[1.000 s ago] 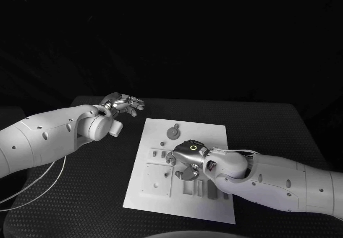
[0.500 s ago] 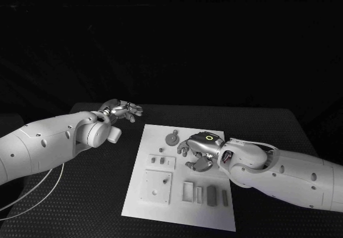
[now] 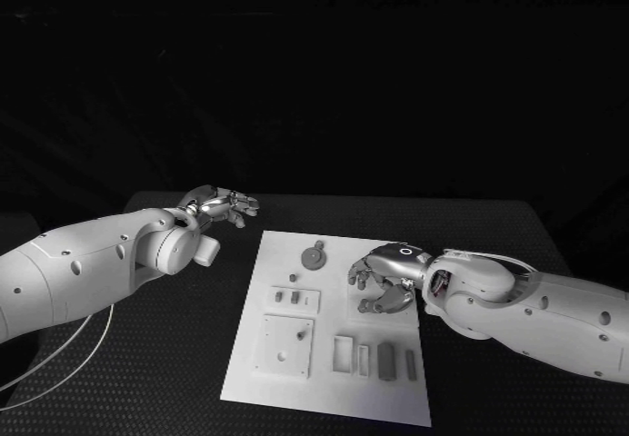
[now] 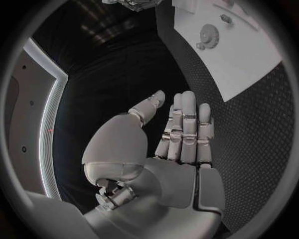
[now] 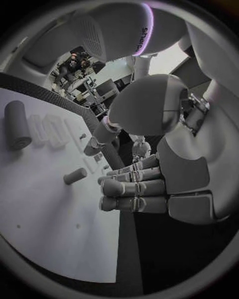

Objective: Assemble the parts on the task board

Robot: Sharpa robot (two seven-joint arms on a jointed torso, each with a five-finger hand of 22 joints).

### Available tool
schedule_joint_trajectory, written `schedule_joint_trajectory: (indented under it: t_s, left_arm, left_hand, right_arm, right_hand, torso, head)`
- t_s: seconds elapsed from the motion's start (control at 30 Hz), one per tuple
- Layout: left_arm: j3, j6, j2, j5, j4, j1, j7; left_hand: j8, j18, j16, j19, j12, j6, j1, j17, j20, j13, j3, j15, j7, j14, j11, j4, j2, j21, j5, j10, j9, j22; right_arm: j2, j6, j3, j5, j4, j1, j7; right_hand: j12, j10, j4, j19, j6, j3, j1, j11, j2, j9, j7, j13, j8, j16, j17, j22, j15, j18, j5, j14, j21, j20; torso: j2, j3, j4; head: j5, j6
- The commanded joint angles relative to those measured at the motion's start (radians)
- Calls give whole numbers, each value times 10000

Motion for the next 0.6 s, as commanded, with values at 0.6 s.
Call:
schedule_joint_trajectory:
  t_s: [0.6]
  left_arm:
    - [-1, 90, -13, 50, 26, -15, 96]
  left_hand:
    - [44, 39, -45, 5, 71, -18, -89, 20, -662, 20, -46, -16, 70, 36, -15, -11, -35, -34, -36, -85, -17, -18]
  right_arm:
    - [162, 464, -107, -1046, -262, -221, -103]
  right_hand:
    - [163, 281, 89, -13, 268, 272, 537, -66, 123, -13, -139, -12, 253, 82, -115, 106, -95, 480, -781, -13, 65, -8]
  torso:
    - [-1, -13, 12]
  head:
    - [-61, -185]
